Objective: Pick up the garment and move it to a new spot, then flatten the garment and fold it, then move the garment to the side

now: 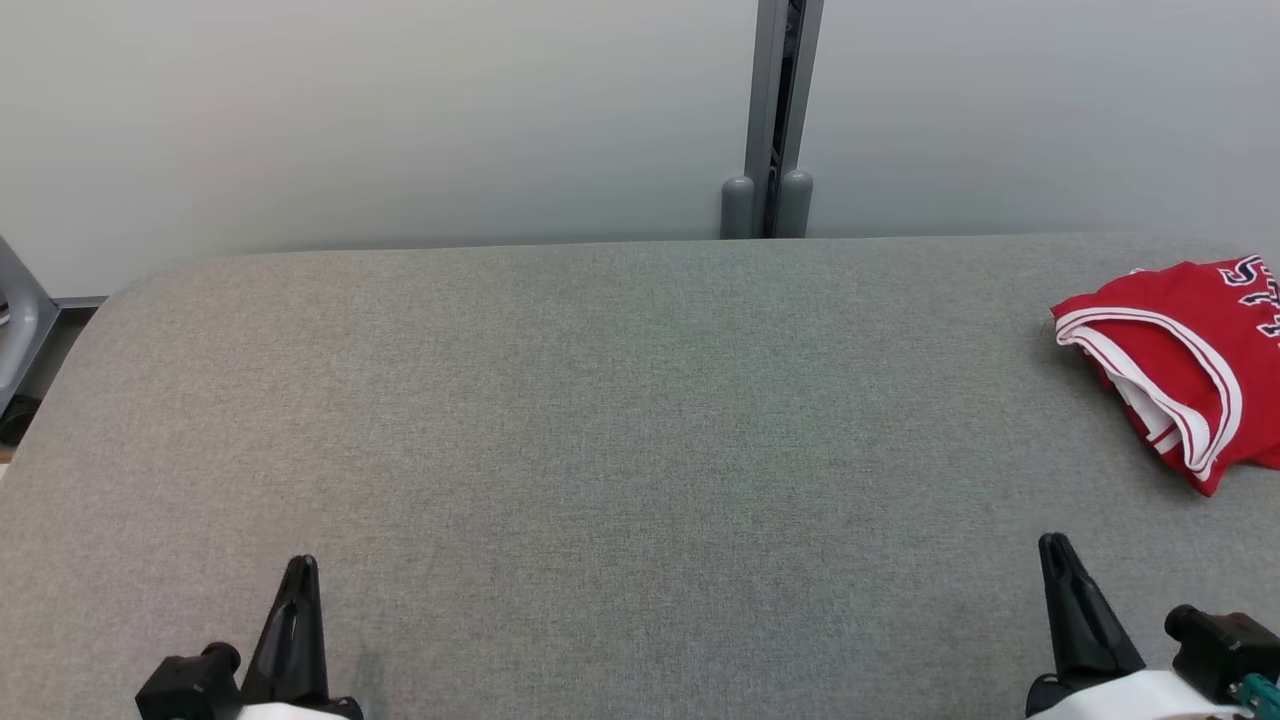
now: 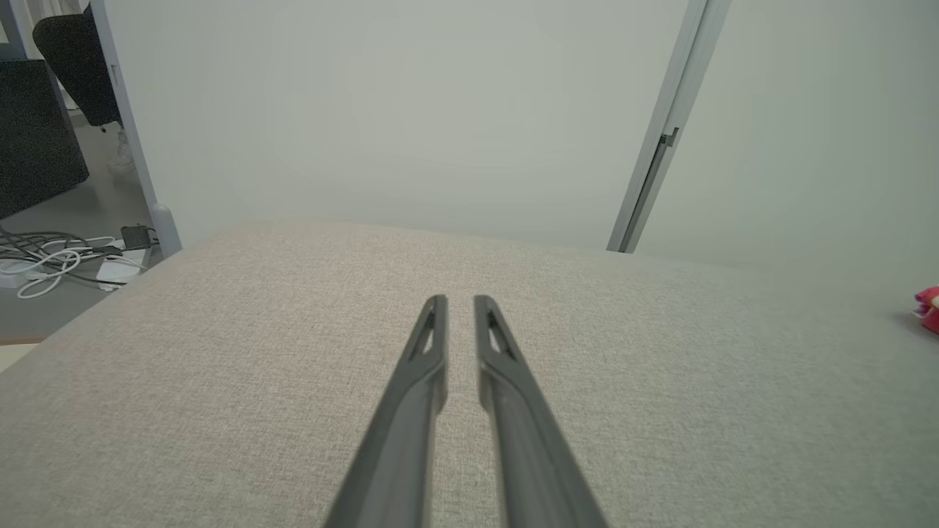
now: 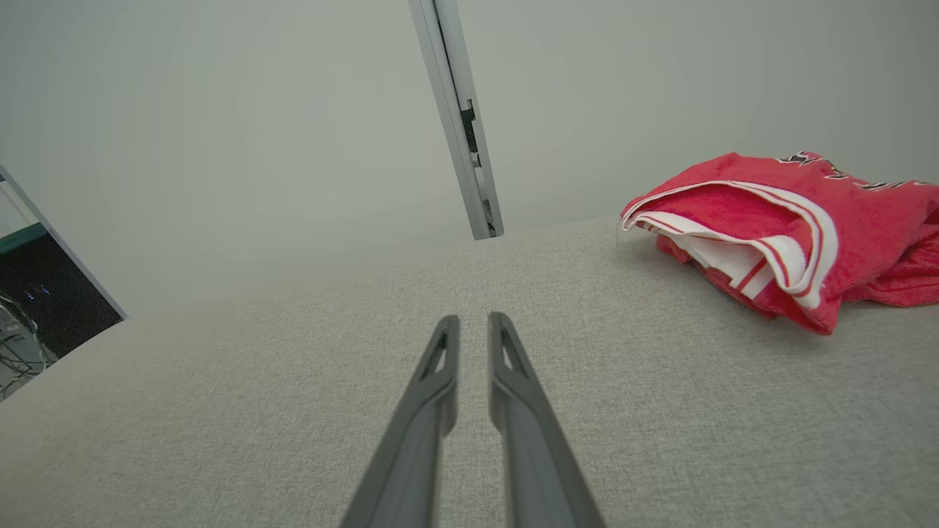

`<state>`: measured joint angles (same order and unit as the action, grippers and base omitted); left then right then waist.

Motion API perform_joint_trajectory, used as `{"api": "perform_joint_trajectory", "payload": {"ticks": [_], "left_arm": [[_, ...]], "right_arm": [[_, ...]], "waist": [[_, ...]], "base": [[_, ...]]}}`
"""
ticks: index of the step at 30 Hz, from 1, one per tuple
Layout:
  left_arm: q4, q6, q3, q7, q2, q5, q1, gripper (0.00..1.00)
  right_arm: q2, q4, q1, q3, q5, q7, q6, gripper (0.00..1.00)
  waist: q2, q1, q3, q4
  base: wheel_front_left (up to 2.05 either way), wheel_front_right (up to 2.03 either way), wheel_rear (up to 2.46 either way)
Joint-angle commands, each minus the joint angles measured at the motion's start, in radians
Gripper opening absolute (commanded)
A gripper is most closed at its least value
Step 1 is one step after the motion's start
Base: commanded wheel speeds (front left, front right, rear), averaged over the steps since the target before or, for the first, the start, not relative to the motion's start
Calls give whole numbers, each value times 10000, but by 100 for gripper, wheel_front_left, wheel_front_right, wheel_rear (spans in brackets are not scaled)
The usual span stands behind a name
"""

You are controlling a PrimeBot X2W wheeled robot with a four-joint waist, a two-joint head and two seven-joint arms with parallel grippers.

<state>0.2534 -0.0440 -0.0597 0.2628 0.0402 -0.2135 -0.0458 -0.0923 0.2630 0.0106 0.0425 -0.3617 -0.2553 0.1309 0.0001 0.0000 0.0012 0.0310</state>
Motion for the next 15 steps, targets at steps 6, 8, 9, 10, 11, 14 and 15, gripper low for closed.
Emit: {"api": "perform_joint_trajectory", "payload": {"ticks": [6,8,9,10,11,14,15], "left_arm": [[170,-69,-120,-364,-12,-1066,144,0],[151,-92,-123,-454,-8,-1447,180,0],[140,-104,-123,-498,-6,-1632,197,0],[129,-115,-123,-539,-3,-1816,213,0],[118,-126,-123,-582,-1,-1998,229,0],[91,-161,-128,-706,6,-2526,280,0],[83,-173,-131,-749,8,-2700,299,0]], "right_arm": [[62,81,-50,-117,-974,290,-2,0],[71,70,-86,-160,-1309,390,-2,0],[76,65,-104,-182,-1473,438,-2,0],[80,60,-121,-203,-1635,485,-2,0],[85,56,-139,-224,-1796,533,-2,0],[98,41,-192,-282,-2264,672,-2,0],[103,36,-207,-301,-2418,718,-2,0]], "waist": [[-1,0,0,-14],[-1,0,0,-19],[-1,0,0,-21],[-1,0,1,-24],[-1,0,1,-26],[-1,0,1,-34],[-1,0,2,-36]], "base": [[0,0,0],[0,0,0],[0,0,0],[0,0,0],[0,0,0],[0,0,0],[0,0,0]]}}
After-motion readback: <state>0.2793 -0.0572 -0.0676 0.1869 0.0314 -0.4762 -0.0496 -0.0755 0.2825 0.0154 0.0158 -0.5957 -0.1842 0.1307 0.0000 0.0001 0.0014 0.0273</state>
